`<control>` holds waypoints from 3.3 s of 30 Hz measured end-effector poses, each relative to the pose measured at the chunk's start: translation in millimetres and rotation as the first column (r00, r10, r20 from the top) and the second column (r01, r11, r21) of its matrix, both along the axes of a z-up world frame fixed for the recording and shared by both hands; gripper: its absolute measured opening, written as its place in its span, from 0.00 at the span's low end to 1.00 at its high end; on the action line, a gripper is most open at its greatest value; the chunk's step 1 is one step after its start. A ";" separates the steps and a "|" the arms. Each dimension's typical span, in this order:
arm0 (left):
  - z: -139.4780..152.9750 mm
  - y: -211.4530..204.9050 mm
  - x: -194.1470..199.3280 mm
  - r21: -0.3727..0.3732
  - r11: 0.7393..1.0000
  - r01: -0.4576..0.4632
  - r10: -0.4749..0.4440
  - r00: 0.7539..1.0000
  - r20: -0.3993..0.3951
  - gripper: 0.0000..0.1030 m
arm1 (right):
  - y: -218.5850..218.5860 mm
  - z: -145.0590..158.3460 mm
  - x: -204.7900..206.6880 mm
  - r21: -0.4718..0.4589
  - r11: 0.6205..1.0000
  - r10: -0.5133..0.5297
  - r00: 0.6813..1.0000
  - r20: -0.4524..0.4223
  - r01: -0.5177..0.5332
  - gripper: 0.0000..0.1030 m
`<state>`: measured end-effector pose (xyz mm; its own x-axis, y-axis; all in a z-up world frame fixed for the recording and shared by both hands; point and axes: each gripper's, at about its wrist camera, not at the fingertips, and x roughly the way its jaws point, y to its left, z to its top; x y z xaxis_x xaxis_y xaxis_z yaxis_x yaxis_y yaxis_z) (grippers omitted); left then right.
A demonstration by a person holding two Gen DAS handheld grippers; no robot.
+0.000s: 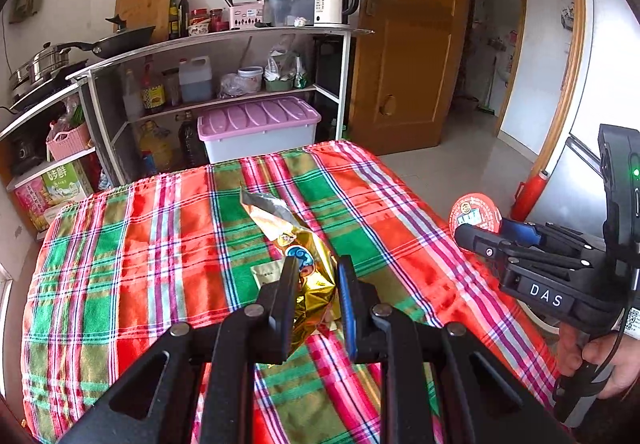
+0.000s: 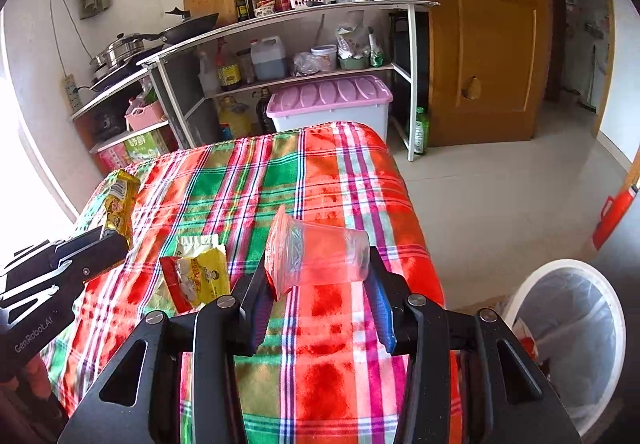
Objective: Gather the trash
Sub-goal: 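Carry the cup and gold snack bag toward the bin, then open both tools over the bin to drop the cup and gold bag, then move both tools back from the bin to the bed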
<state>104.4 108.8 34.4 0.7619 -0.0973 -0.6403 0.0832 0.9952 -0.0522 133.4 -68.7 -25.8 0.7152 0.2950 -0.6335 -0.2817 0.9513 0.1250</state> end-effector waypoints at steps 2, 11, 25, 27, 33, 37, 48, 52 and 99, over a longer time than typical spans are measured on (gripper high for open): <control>1.9 -10.2 0.6 0.005 1.000 0.017 -0.017 1.000 0.002 0.20 | -10.6 1.3 -4.1 0.008 1.000 -0.012 1.000 0.004 0.012 0.42; 7.1 -68.5 2.2 0.020 0.992 0.121 -0.122 0.993 0.005 0.20 | -61.0 6.9 -23.9 0.024 0.996 -0.088 0.996 0.025 0.087 0.42; 5.5 -191.7 5.4 0.026 0.940 0.341 -0.341 0.940 0.000 0.20 | -179.9 8.4 -53.7 0.023 0.956 -0.293 0.956 0.027 0.293 0.42; 4.1 -208.9 6.5 0.028 0.929 0.370 -0.370 0.929 -0.005 0.20 | -194.9 8.1 -59.1 0.021 0.947 -0.321 0.947 0.028 0.320 0.42; -1.5 -254.0 9.4 0.023 0.897 0.442 -0.441 0.897 -0.027 0.20 | -239.1 0.8 -71.3 0.001 0.914 -0.405 0.914 0.010 0.405 0.42; -12.4 -277.6 13.2 0.011 0.880 0.475 -0.474 0.878 -0.061 0.20 | -259.0 -8.3 -76.5 -0.016 0.897 -0.441 0.897 -0.016 0.441 0.42; -45.2 -313.2 24.5 0.005 0.865 0.502 -0.495 0.856 -0.150 0.20 | -286.8 -40.3 -74.8 -0.033 0.884 -0.467 0.879 -0.093 0.466 0.42; -54.3 -319.1 26.5 0.003 0.863 0.506 -0.498 0.849 -0.175 0.20 | -291.2 -52.4 -70.3 -0.044 0.883 -0.470 0.875 -0.120 0.468 0.42; -40.9 -261.6 21.6 -0.032 0.918 0.395 -0.395 0.906 -0.151 0.53 | -272.7 -50.2 -67.0 -0.023 0.889 -0.456 0.883 -0.114 0.457 0.55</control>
<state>126.1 -152.9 -6.5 0.5548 -0.3711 -0.7446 0.4609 0.8822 -0.0963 66.4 -341.3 -75.9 0.6951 -0.0440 -0.7176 0.1998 0.9706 0.1340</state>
